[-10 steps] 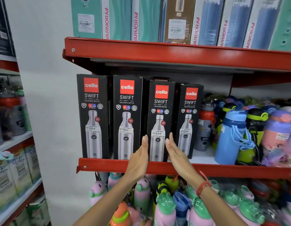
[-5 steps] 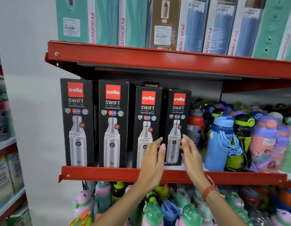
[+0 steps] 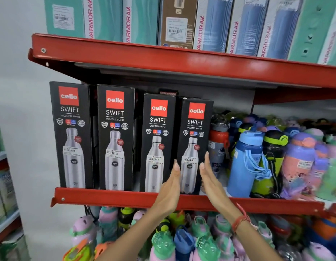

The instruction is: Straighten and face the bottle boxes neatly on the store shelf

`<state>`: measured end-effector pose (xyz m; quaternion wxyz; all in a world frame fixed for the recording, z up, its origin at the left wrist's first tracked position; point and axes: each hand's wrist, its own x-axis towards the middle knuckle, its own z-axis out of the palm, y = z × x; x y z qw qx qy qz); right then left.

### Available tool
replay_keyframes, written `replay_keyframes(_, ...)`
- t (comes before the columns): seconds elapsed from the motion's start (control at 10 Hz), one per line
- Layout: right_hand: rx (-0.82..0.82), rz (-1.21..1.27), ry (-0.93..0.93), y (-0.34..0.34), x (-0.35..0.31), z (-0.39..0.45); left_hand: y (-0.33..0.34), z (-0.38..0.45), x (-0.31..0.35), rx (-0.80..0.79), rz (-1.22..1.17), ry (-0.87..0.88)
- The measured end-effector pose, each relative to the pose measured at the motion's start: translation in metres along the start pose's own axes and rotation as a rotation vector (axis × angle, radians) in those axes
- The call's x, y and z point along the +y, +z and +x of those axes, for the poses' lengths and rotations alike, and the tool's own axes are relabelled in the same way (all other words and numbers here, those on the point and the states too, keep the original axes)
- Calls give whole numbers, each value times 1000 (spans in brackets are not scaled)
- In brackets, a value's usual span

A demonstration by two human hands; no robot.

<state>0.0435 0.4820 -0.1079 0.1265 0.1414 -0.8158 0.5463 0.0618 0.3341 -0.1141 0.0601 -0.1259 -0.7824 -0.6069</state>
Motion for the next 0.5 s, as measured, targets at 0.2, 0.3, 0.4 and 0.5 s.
replay_keyframes(0.2,-2,4,-12,-1,-17,-22,-8,-19,6,-63,16,-1)
replay_keyframes(0.3,49,-69,31,3,-33,-32,-14,-29,15,-95,89,-25)
replay_keyframes(0.4,149,-45,-32,6,-68,-37,-31,-40,39,-69,121,95)
replay_keyframes(0.5,232,-100,-239,9,-123,-40,-66,-50,78,83,169,283)
